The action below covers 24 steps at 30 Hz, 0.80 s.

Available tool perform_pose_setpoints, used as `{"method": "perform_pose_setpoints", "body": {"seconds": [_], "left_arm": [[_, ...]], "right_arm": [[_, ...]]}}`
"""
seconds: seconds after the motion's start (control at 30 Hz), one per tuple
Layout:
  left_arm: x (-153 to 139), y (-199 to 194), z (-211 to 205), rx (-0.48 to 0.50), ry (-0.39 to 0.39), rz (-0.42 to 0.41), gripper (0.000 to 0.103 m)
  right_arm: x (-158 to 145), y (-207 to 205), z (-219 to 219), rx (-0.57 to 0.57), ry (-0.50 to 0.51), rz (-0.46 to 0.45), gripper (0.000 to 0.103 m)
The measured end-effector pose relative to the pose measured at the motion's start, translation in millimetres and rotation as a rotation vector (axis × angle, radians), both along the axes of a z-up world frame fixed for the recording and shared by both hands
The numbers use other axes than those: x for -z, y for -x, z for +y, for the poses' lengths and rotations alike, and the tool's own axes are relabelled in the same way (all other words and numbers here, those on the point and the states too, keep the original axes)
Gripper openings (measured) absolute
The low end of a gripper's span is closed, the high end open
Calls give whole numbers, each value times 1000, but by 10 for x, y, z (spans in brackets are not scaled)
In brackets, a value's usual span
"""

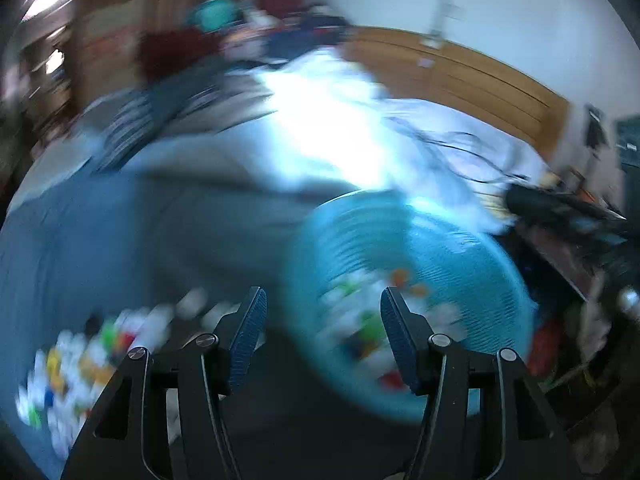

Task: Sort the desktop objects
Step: 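Open both tools to drop the white caps into the basket, then grasp a white cap with the left tool while the right tool grasps a white cap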

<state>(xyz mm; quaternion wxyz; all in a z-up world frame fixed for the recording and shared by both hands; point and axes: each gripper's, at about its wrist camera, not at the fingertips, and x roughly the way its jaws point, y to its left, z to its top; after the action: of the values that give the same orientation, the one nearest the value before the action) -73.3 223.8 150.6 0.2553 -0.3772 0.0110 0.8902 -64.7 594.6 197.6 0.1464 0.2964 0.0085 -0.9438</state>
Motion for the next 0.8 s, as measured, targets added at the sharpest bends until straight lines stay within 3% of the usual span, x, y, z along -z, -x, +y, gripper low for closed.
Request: {"method": "perform_pose_setpoints", "body": {"seconds": [0.13, 0.27, 0.33, 0.4, 0.47, 0.73, 0.8], "left_arm": [[542, -188, -866, -199, -17, -55, 52], [1051, -441, -1291, -264, -5, -113, 49], [1242, -501, -1348, -277, -13, -144, 45], [1385, -509, -1368, -285, -2, -158, 29], [1505, -484, -1384, -293, -6, -175, 25], [1587, -242, -1285, -260, -32, -137, 26], [1587, -179, -1237, -244, -20, -125, 32]], "right_arm": [[265, -195, -515, -145, 3, -17, 40], [839, -262, -1110, -280, 27, -141, 40], [1145, -281, -1388, -338, 20, -196, 40], [1376, -266, -1565, -365, 21, -253, 40], [1553, -261, -1668, -381, 16, -288, 40], [1727, -166, -1649, -363, -10, -319, 40], [1741, -152, -1658, -366, -12, -321, 39]]}}
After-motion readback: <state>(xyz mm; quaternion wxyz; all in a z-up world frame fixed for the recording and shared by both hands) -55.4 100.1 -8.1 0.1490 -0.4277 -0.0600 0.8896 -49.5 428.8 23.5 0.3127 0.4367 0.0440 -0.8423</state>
